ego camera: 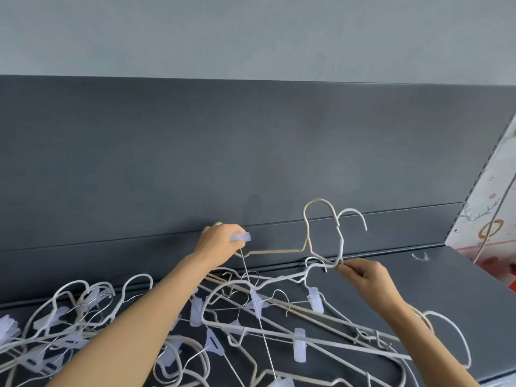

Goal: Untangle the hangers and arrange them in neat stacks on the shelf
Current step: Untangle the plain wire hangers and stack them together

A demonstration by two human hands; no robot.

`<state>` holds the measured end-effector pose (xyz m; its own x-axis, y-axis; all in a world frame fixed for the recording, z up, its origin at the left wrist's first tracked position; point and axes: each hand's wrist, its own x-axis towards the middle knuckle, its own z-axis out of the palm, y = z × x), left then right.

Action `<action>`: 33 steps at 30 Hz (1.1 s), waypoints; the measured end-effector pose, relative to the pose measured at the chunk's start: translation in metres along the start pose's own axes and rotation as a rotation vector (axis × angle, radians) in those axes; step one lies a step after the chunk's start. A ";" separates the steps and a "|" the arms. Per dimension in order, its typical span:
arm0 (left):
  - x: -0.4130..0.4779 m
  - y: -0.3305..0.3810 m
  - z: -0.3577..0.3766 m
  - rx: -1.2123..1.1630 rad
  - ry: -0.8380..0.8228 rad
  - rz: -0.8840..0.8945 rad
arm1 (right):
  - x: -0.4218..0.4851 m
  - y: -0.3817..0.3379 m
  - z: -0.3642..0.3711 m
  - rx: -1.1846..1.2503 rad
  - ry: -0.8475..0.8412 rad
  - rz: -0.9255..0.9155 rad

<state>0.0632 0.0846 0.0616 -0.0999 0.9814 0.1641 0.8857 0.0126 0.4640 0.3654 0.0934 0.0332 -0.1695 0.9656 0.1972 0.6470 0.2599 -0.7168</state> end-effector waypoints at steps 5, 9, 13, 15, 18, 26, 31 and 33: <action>-0.016 -0.031 -0.014 -0.093 0.031 -0.149 | 0.012 0.003 -0.013 -0.023 0.083 0.067; -0.026 -0.053 -0.013 -0.148 0.010 -0.219 | 0.017 0.012 -0.024 -0.052 0.074 0.098; -0.035 -0.063 -0.009 -0.155 0.020 -0.260 | 0.019 0.017 -0.034 -0.026 0.047 0.098; -0.040 -0.065 -0.008 -0.140 0.027 -0.292 | 0.017 0.016 -0.035 -0.024 0.027 0.076; -0.048 -0.060 -0.006 -0.174 0.091 -0.258 | 0.013 0.020 -0.035 -0.004 0.036 0.060; -0.059 -0.044 -0.026 -0.219 0.269 -0.094 | 0.003 0.027 -0.044 0.209 0.080 0.047; -0.061 -0.036 -0.023 -0.323 0.306 -0.109 | 0.003 0.007 -0.032 0.283 0.043 0.041; -0.061 -0.035 -0.023 -0.315 0.332 -0.103 | 0.004 0.002 -0.027 0.284 0.041 0.041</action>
<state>0.0278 0.0198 0.0558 -0.3650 0.8632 0.3489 0.6882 -0.0022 0.7255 0.3859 0.0979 0.0503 -0.1138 0.9757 0.1872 0.4176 0.2179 -0.8821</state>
